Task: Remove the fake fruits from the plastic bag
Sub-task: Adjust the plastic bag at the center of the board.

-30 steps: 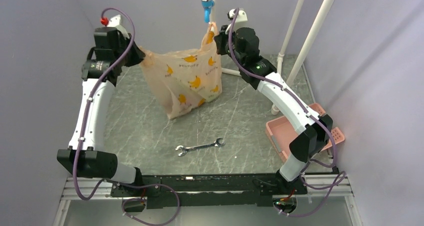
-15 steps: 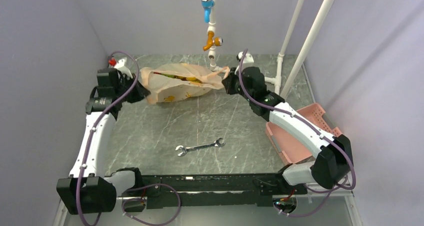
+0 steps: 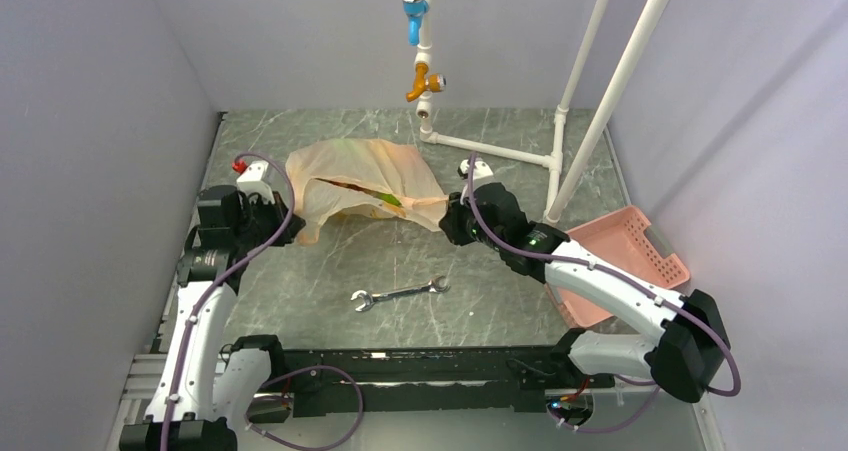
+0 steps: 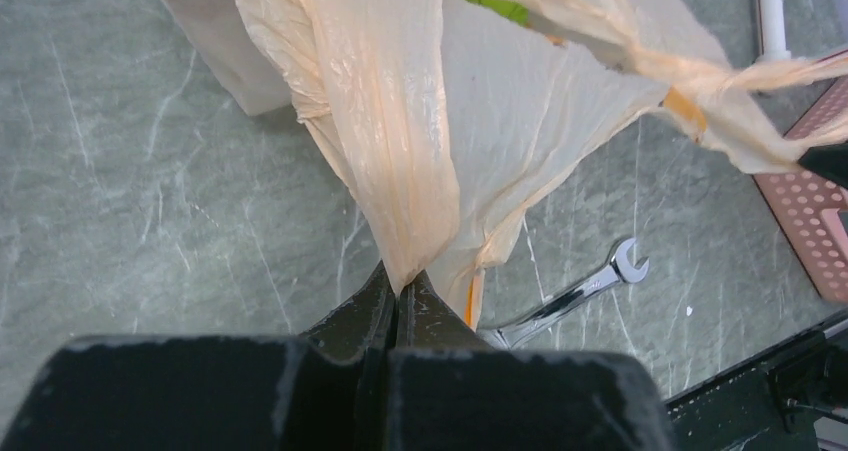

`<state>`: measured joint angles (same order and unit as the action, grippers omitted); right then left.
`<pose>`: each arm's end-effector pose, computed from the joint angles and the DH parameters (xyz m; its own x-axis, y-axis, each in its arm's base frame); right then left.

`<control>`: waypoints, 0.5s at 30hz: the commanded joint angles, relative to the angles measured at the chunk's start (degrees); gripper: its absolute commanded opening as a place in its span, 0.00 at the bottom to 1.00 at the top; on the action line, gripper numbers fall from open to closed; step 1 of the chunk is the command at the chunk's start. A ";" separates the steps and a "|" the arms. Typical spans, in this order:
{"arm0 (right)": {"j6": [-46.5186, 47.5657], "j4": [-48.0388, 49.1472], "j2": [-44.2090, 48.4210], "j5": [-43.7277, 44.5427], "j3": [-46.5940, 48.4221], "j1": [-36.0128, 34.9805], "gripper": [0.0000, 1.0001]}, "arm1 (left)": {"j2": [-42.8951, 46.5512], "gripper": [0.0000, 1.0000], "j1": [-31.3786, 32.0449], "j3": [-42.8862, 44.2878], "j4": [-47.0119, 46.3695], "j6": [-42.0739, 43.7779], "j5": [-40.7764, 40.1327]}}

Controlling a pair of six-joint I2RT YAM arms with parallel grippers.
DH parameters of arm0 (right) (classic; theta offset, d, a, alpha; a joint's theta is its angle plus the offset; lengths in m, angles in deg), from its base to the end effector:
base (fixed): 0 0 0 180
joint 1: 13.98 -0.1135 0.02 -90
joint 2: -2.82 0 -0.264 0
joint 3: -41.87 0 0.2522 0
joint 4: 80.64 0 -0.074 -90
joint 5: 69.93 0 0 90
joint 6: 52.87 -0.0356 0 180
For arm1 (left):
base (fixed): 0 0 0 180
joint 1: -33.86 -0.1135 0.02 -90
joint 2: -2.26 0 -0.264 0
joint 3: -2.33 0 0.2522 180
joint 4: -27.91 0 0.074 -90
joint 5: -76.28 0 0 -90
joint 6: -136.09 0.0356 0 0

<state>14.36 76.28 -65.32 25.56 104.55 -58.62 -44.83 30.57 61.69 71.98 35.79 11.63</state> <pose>0.1937 0.1865 0.2822 -0.5610 -0.0126 -0.8277 -0.4582 0.8375 0.2979 0.1775 -0.0051 0.3045 -0.5733 -0.1948 -0.7959 0.2123 0.9028 -0.3739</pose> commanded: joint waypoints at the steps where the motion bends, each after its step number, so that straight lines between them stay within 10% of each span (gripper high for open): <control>1: 1.24 -6.40 2.20 3.58 4.12 0.09 0.24 | 1.59 0.00 -0.09 -1.72 0.81 -0.46 0.56; 15: 5.96 -3.39 1.21 2.48 19.32 -3.48 0.75 | 6.79 0.00 -0.05 -0.69 17.79 -12.78 0.09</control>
<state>18.78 66.20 -62.54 31.97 120.75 -59.30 -42.03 30.57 59.83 86.73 26.45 11.50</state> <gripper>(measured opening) 0.715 0.012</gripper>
